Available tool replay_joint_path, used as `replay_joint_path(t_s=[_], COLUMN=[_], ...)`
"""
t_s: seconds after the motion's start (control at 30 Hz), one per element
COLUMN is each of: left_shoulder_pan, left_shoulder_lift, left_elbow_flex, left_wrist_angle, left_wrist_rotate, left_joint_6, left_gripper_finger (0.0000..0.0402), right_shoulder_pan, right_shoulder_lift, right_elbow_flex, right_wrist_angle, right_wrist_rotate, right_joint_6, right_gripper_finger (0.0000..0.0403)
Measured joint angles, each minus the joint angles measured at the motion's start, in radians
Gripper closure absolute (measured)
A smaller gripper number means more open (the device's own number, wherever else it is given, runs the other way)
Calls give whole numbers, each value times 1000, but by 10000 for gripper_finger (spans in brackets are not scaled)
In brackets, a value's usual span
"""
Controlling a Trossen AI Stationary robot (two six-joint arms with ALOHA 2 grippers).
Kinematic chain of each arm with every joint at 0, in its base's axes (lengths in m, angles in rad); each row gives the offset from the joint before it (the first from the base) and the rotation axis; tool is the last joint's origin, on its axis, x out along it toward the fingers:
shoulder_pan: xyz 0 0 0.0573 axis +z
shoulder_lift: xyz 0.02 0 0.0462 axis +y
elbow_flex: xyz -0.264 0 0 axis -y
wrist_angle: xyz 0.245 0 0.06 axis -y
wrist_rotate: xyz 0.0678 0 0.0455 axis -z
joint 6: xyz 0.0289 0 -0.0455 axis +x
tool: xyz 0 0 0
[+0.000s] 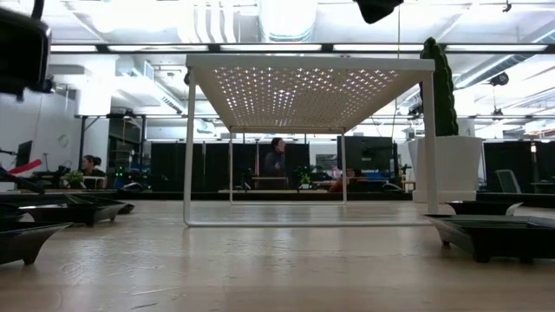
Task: Pick & Place Mini shaped plates
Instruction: Put the black square plate on the shelf
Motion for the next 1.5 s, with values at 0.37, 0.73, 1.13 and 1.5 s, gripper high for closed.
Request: replay_joint_path(t_s=[0.37, 0.73, 1.13, 1.5], left_shoulder_pan=[0, 4, 22, 33], left_shoulder_lift=[56, 55, 56, 56], left_elbow_flex=[29, 27, 31, 107], left_wrist_angle=[-25, -150, -174, -330], left_wrist_rotate=[5, 27, 15, 24], left_joint_6=[-86, -161, -195, -206], left_gripper_finger=[232, 232, 232, 232], right_shoulder_pan=[2, 43, 50, 50], right_shoulder_lift=[0, 0, 0, 0], right_elbow_flex=[-32, -32, -32, -32], right_wrist_angle=[1, 8, 8, 8], right_wrist_rotate=[0, 0, 0, 1], right_joint_6=[-3, -3, -3, 0], right_gripper_finger=[351, 351, 351, 351])
